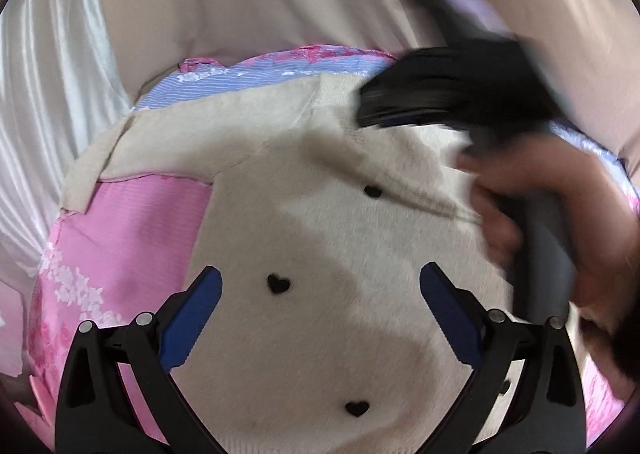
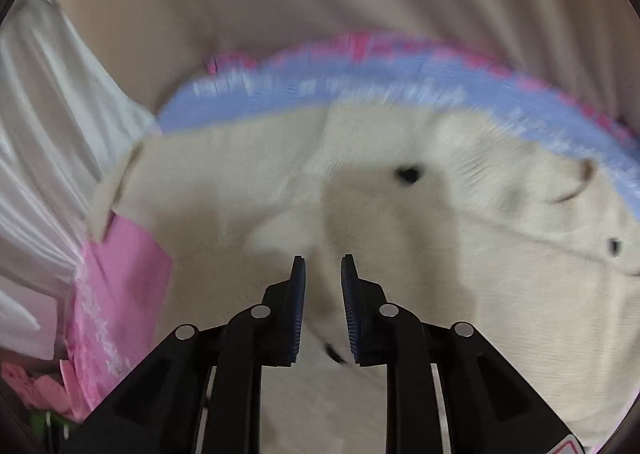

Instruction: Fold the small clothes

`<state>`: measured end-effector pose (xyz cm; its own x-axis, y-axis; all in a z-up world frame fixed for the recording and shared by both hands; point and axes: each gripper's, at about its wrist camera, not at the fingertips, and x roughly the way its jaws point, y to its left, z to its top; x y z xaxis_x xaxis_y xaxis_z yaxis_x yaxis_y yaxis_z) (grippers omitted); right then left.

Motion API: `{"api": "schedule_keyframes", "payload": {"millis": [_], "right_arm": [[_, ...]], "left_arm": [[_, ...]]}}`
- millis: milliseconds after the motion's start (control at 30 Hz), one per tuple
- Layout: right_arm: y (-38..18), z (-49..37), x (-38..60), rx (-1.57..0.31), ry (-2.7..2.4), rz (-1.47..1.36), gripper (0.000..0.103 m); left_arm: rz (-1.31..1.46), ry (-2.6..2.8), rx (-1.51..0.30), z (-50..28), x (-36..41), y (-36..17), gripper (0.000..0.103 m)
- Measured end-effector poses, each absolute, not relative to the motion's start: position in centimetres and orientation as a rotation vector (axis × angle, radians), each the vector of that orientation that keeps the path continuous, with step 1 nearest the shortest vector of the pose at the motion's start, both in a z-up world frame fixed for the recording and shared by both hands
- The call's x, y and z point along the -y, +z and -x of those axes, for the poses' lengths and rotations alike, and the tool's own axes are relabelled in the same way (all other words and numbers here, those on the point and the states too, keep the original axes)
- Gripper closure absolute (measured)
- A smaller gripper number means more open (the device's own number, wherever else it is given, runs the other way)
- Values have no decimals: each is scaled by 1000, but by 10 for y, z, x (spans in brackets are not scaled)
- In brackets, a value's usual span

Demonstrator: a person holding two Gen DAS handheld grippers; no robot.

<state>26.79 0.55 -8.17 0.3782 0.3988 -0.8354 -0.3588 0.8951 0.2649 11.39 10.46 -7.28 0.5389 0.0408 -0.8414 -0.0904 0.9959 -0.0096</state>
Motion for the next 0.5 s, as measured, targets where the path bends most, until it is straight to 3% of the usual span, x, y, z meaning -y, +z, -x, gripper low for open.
{"api": "schedule_keyframes", "payload": {"millis": [133,300,367,433,500], "right_arm": [[-54,-219,106,-938,312,-170,84],[-77,-150,224,-977,6,-129,81],[-89,-133,250,-1002,-64,-114,76],[-106,-122,269,-1025,-125,-107,75],[-119,-119,278,-1038,-140,-89,75]], "left_arm": [[139,61,-1021,-149,-119,-82,6],[324,39,-1067,-217,-139,-107,6],[384,40,-1096,-243,-144,-122,8],[458,-1,-1109,-264,-143,-136,33],[522,-8,-1135,-280,-142,-151,48]]}}
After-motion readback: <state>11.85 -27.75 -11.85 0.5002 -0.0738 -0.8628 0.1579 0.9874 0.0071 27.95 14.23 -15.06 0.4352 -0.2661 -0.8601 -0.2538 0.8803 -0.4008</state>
